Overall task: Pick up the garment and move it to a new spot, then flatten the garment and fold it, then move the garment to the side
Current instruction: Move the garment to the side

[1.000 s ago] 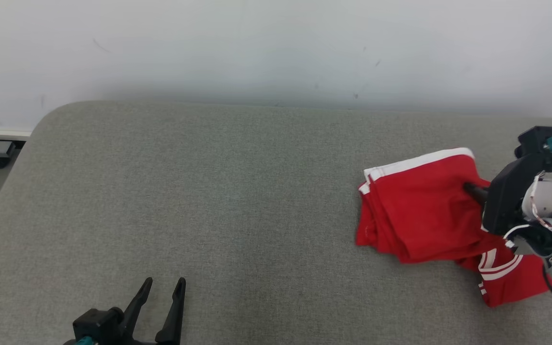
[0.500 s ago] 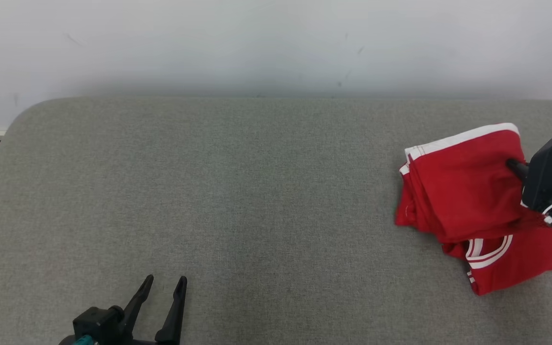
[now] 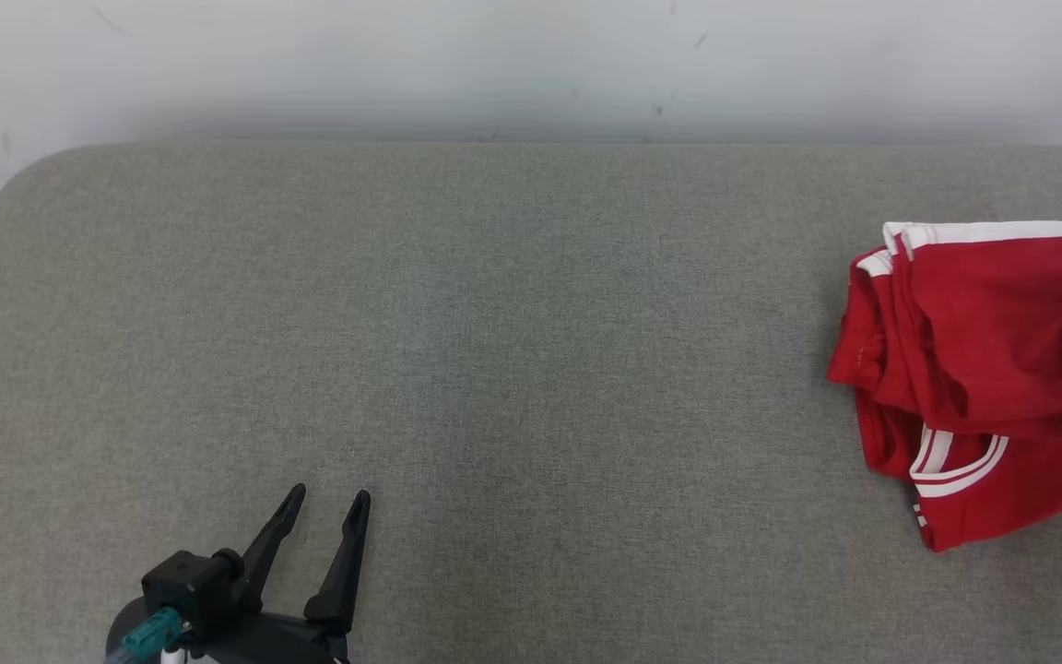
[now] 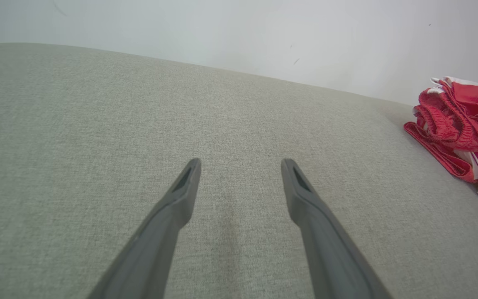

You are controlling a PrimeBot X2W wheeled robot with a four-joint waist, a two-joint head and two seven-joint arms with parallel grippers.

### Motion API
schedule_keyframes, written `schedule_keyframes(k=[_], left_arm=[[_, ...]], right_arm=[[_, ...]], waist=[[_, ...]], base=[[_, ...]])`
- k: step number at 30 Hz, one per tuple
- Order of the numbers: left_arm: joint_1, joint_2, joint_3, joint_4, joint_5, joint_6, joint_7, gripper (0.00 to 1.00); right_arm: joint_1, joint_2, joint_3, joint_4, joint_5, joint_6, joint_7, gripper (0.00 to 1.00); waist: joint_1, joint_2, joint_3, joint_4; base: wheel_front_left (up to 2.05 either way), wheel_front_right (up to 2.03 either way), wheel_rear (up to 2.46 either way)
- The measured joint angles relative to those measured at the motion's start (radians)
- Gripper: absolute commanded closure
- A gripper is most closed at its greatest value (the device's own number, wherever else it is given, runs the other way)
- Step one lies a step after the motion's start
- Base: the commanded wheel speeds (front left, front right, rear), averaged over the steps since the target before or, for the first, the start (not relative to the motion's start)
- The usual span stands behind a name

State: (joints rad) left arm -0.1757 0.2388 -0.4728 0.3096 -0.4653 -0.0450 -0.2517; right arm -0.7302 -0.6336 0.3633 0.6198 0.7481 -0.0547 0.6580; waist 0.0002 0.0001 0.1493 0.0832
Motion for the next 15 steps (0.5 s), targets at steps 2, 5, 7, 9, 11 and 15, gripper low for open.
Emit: schedule_keyframes(k=[2, 5, 7, 9, 11, 15], left_arm=[[0.0, 0.001, 0.001, 0.002, 0.0, 0.0, 0.0, 0.0], [0.0, 0.001, 0.001, 0.006, 0.0, -0.001, 0.0, 0.0], [0.0, 0.002, 0.001, 0.009, 0.0, -0.003, 0.0, 0.0], [-0.002, 0.002, 0.001, 0.01, 0.0, -0.008, 0.0, 0.0], [-0.009, 0.002, 0.0, 0.014, 0.0, -0.009, 0.0, 0.0], [-0.021, 0.002, 0.001, 0.017, 0.0, -0.01, 0.0, 0.0]], right_arm=[[-0.002, -0.012, 0.007, 0.005, -0.018, -0.008, 0.003, 1.0], [-0.008, -0.021, 0.02, 0.024, -0.033, -0.009, 0.015, 1.0], [-0.016, -0.03, 0.036, 0.027, -0.048, -0.011, 0.021, 1.0], [-0.018, -0.046, 0.047, 0.029, -0.07, -0.011, 0.029, 1.0], [-0.018, -0.063, 0.052, 0.034, -0.086, -0.017, 0.029, 1.0], [-0.017, -0.062, 0.085, 0.047, -0.115, -0.021, 0.039, 1.0]], waist=[[0.0, 0.0, 0.007, 0.006], [0.0, 0.0, 0.015, 0.013], [0.0, 0.0, 0.018, 0.016], [-0.0001, -0.0001, 0.021, 0.02], [0.0, 0.0, 0.024, 0.024], [-0.0001, 0.0, 0.029, 0.031]], base=[[0.0, 0.0, 0.0], [0.0, 0.0, 0.0], [0.0, 0.0, 0.0], [0.0, 0.0, 0.0], [0.0, 0.0, 0.0], [0.0, 0.0, 0.0]])
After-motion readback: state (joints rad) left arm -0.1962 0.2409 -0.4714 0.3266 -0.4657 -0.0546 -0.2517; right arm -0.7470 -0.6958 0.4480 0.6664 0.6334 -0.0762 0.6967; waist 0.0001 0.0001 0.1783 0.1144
